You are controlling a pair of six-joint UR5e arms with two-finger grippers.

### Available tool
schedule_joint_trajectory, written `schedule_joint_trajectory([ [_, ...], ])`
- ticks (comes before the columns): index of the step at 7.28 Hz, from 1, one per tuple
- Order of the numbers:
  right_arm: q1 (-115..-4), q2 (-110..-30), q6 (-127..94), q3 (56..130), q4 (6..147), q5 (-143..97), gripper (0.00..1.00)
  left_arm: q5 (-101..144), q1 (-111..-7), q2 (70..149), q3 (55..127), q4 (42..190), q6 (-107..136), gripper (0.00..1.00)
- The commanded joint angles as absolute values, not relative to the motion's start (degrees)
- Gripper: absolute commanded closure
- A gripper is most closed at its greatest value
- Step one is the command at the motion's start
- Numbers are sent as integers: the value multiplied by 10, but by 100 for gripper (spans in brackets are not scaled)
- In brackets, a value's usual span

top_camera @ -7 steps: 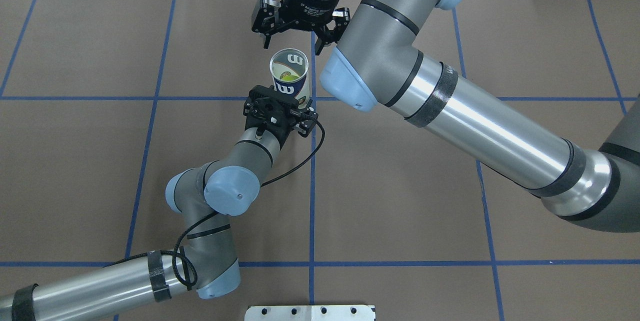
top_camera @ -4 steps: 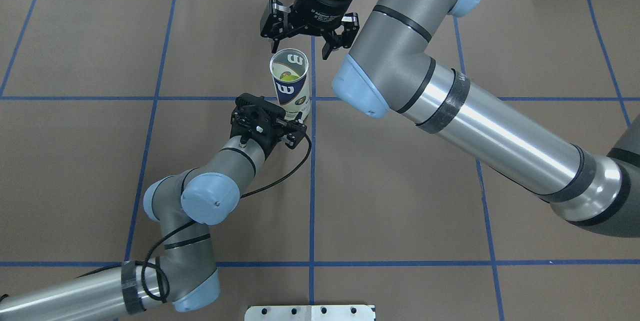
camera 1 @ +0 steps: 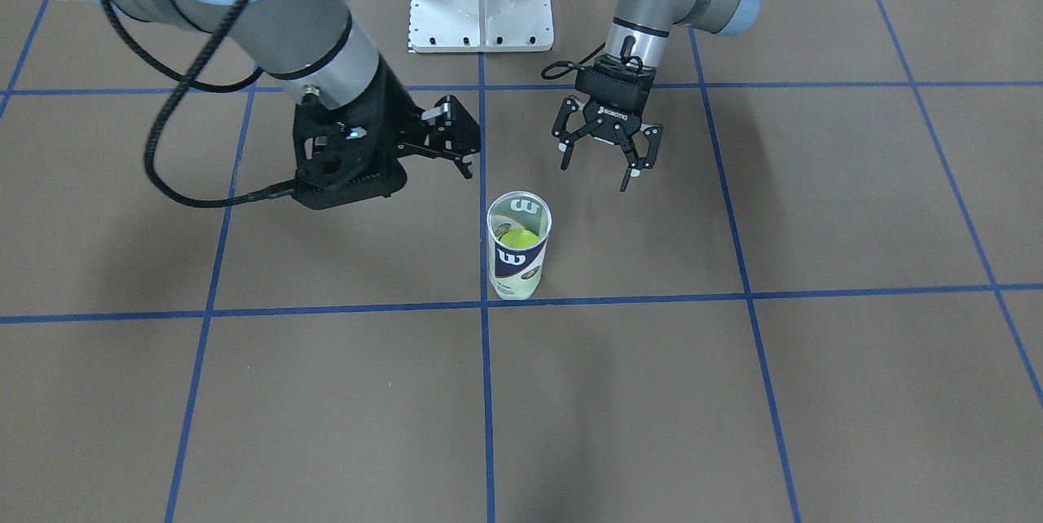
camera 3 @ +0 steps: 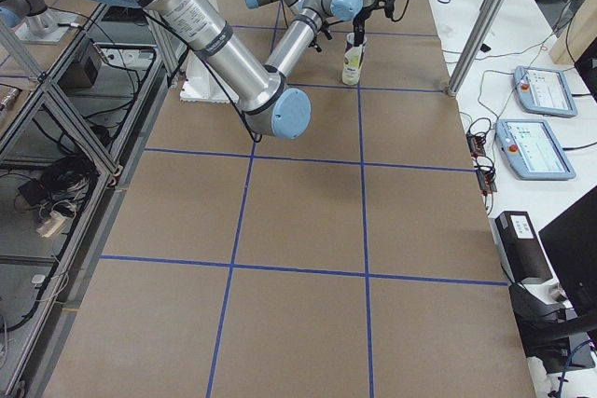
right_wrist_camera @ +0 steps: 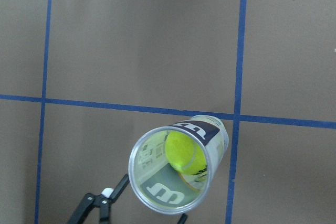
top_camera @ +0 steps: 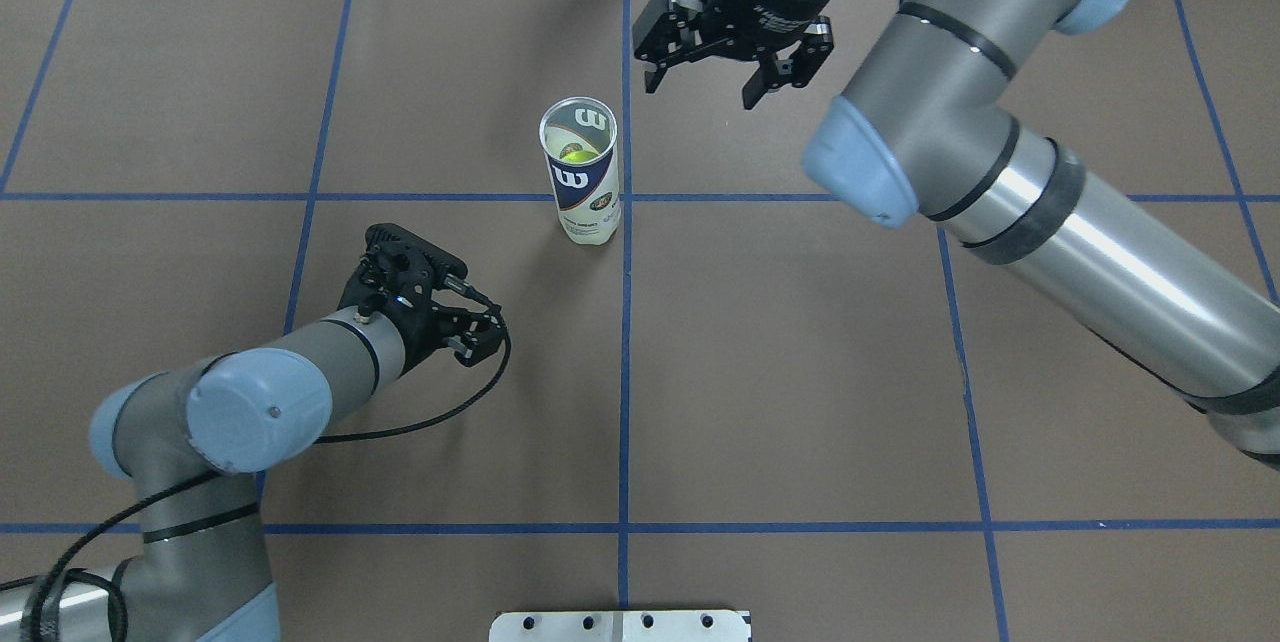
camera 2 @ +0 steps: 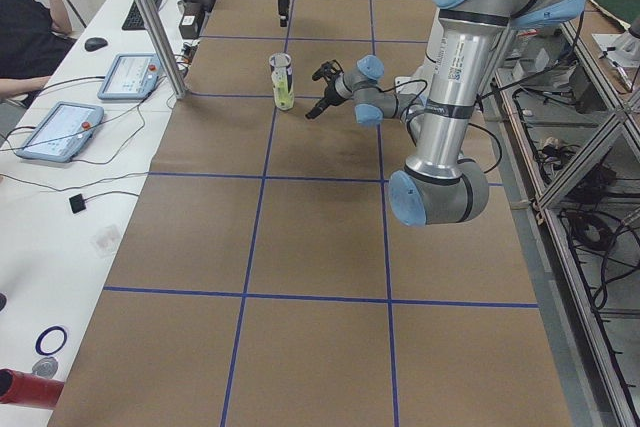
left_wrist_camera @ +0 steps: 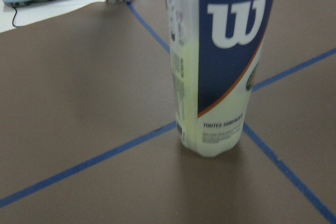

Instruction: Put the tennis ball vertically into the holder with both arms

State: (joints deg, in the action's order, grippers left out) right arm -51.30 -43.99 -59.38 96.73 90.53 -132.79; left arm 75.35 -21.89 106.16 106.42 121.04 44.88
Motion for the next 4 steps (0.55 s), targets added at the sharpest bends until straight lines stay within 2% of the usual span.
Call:
schedule_joint_trajectory([
  [1, -578, -511, -547, 1012, 905, -1375, 1, 960, -338, 1038, 1099, 1106, 447, 1],
  [3, -615, -582, -487, 1048, 905, -1377, 1, 1185, -508, 1047, 1093, 991, 425, 1],
  [4, -640, -610, -432, 1048, 905, -1385, 1, 1243, -582, 1049, 1067, 937, 320, 1],
])
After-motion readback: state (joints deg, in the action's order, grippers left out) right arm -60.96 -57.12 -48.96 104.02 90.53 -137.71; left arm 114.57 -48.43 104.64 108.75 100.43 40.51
